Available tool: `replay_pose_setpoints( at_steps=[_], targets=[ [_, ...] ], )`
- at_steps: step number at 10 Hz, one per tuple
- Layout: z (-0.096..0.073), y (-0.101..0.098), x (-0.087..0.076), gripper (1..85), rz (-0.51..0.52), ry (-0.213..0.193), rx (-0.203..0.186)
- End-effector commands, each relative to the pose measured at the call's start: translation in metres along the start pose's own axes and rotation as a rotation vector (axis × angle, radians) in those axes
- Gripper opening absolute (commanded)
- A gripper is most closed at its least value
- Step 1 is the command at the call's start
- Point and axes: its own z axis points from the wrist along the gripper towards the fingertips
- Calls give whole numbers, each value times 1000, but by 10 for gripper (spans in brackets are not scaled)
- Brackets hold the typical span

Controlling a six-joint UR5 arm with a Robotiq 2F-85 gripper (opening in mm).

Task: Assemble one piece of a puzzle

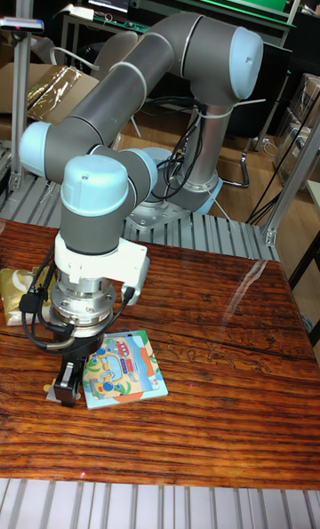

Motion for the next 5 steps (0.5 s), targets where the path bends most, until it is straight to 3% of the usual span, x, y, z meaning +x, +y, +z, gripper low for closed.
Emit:
replay_pose_setpoints(
  at_steps=[1, 3, 5],
  targets=[
    [-10, 5, 3, 273, 86, 7, -10],
    [-19, 9, 5, 277, 169, 18, -10],
    [-24, 11, 0, 277, 264, -1, -10]
  ],
)
